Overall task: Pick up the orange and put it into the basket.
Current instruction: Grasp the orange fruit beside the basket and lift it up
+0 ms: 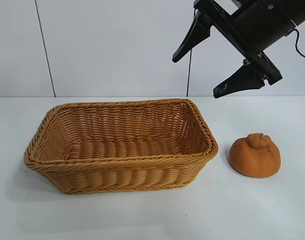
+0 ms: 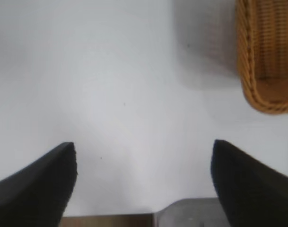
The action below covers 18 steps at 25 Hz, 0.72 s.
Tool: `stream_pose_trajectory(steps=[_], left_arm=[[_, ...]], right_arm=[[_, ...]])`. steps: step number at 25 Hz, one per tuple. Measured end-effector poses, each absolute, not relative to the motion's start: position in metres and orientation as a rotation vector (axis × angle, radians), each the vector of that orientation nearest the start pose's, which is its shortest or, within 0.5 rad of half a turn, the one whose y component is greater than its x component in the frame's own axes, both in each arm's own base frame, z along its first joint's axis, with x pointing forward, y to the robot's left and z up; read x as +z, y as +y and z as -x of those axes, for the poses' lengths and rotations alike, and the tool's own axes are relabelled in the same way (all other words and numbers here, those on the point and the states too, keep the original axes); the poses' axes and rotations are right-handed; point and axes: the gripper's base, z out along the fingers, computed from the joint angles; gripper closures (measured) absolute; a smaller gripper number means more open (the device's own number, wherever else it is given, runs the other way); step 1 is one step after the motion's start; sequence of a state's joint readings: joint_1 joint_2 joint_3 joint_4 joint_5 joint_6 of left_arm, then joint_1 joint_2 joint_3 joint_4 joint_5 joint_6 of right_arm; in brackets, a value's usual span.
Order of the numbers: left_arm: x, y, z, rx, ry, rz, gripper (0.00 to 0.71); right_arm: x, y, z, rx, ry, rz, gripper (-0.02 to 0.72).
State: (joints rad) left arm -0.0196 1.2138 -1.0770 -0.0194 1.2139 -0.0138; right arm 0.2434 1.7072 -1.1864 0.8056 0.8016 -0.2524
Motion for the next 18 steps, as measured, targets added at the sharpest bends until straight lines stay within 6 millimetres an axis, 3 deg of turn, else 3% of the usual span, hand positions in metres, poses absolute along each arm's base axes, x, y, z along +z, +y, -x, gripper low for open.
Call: stream_pose_trajectory(steps=[6, 12, 18], left_arm=[[0.291, -0.004, -0.138, -0.035, 2.778, -0.002, 0.151], [0.259, -0.003, -0.085, -0.037, 2.630, -0.002, 0.151], [0.269, -0.004, -0.056, -0.063, 2.446, -0.001, 0.151]], right_arm=[[0.244, 0.130, -0.329, 0.913, 2.683, 0.035, 0.072], [0.248, 0.130, -0.331, 0.907, 2.677, 0.055, 0.072], [0.274, 0.126, -0.342, 0.753, 2.652, 0.191, 0.072]])
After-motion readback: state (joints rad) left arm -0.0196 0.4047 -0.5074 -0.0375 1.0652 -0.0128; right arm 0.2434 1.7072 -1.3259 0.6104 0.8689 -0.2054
